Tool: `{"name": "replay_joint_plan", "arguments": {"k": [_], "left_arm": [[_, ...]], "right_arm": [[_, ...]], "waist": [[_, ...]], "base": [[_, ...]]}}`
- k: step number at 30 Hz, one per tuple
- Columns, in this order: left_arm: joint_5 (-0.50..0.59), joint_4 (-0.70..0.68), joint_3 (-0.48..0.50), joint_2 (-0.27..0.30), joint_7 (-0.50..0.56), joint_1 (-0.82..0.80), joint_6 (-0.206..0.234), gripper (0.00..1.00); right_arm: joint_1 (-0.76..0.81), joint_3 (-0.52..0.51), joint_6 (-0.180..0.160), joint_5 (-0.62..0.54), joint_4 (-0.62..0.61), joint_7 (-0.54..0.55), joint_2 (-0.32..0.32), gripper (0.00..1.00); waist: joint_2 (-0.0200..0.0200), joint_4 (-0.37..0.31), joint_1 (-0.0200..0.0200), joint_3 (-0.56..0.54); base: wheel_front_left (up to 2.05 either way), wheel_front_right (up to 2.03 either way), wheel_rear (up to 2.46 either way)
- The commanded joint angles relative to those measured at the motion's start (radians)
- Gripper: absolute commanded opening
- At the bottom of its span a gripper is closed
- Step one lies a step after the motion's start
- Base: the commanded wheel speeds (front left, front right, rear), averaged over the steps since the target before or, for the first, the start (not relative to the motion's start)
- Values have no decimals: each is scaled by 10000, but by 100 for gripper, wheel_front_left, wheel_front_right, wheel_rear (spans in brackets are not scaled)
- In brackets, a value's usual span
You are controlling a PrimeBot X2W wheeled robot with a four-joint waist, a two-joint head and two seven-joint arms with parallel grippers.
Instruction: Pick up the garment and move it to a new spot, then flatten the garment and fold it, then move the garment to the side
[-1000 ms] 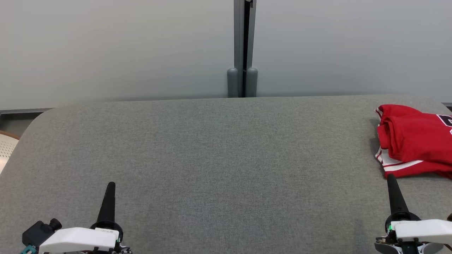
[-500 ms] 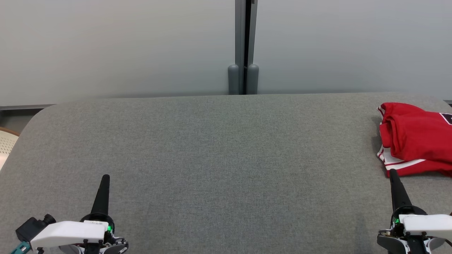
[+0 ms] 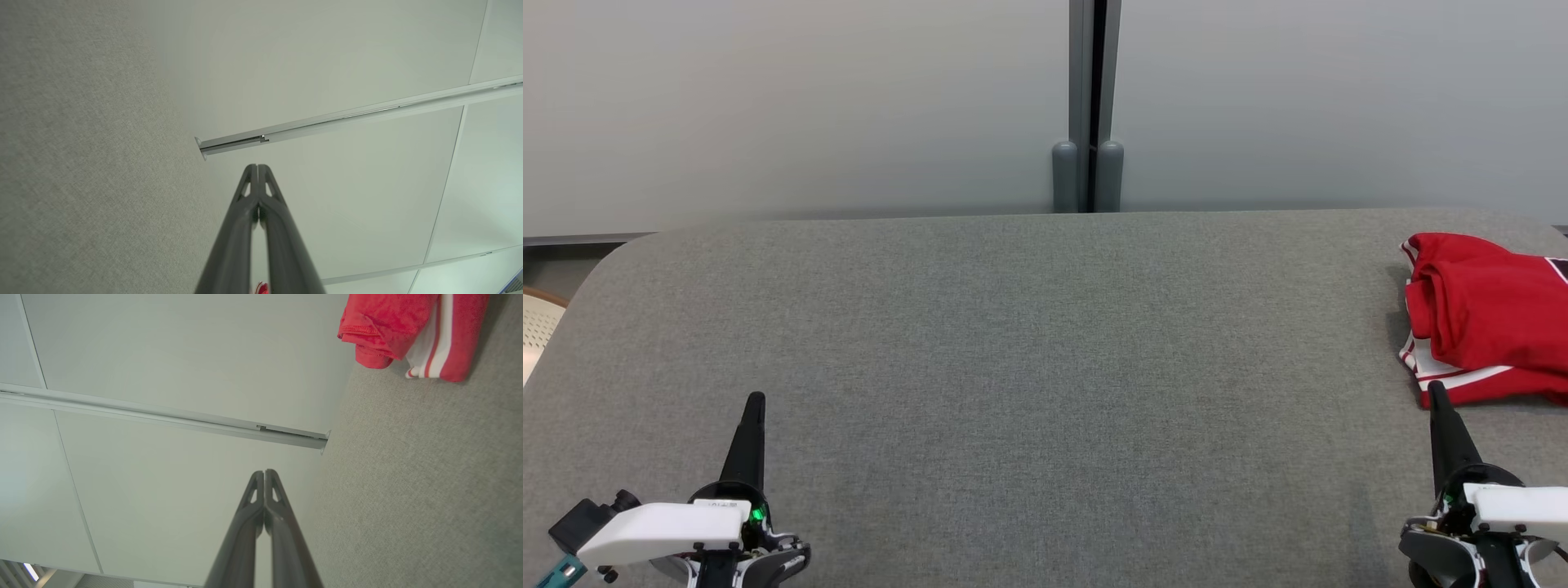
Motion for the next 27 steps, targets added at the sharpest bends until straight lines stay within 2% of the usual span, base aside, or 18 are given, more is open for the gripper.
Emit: {"name": "replay_joint_plan", "arguments": {"k": [1,23,27], "left_arm": [[-172,-4,80,43,44,-283,-76,0],[-1594,254,489,-3,495,-629,-300,0],[-1522,249,498,-20,501,-613,-293,0]], "right_arm": [[-184,-37,-1,212,-11,74,-36,0],[-463,-305,-2,1744,138,522,9,0],[-459,-318,-2,1686,135,542,23,0]], "waist": [[-1,3,0,10],[-1,48,0,205],[-1,48,0,205]], "base": [[0,0,0],[0,0,0],[0,0,0]]}}
